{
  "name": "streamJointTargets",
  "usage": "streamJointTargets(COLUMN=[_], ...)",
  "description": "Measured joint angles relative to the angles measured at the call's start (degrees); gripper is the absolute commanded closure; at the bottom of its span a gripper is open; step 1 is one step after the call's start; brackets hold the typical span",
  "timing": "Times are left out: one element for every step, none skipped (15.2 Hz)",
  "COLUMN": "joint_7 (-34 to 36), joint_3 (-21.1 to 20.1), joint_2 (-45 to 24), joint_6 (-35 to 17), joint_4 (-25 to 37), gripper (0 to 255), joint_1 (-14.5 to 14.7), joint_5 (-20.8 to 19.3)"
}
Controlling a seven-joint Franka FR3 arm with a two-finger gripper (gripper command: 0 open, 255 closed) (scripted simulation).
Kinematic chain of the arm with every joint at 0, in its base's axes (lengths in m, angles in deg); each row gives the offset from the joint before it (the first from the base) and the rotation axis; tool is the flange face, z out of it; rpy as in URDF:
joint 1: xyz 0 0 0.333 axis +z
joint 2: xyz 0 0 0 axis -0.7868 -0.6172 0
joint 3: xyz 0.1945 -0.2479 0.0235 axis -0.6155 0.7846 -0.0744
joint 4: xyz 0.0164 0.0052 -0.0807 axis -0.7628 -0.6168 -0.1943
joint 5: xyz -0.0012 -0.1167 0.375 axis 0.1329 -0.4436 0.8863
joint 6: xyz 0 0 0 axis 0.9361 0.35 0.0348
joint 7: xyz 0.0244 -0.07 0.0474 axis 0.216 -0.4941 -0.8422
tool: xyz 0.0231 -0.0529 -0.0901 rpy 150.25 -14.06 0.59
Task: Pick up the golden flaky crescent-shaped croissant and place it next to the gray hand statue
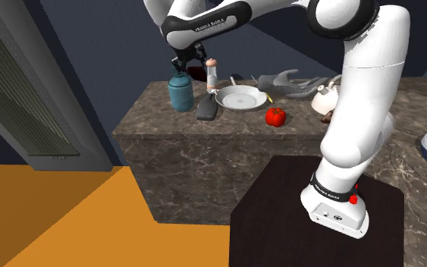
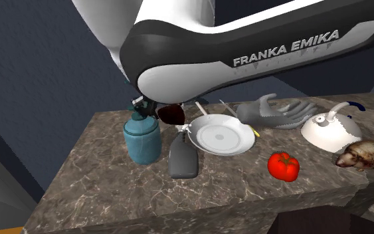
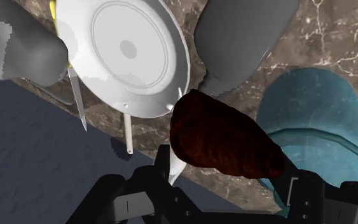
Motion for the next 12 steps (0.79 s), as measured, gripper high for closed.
streamJointTargets(joint_7=[-0.9, -2.0, -3.0, -3.8, -4.9, -5.9, -7.4, -8.7, -9.6, -10.6, -11.6, -12.6], joint_3=[0.4, 0.9, 1.3, 1.8, 2.3, 2.8, 3.4, 3.9, 4.5, 5.0, 5.5, 5.9], joint_2=[0.7, 1.2, 1.9, 2.0, 2.5, 2.3, 3.4, 3.4, 3.8, 3.9, 3.7, 4.3], joint_6=[-1.2, -2.3, -3.1, -4.1, -5.1, -5.8, -7.0, -7.7, -8.9, -9.8, -10.5, -11.4], joint_4=[-1.1, -1.9, -2.6, -3.1, -3.7, -3.6, -4.7, -4.6, -5.5, -5.8, -5.7, -6.5], gripper=[255, 255, 255, 255, 255, 255, 255, 255, 255, 255, 255, 255], joint_1=[-1.0, -2.1, -3.0, -3.8, -4.7, -5.5, -6.8, -7.6, -8.5, -9.4, -10.1, -10.9], joint_5=[0.2, 0.4, 0.7, 0.7, 0.9, 0.9, 1.4, 1.5, 1.6, 1.7, 1.7, 2.1])
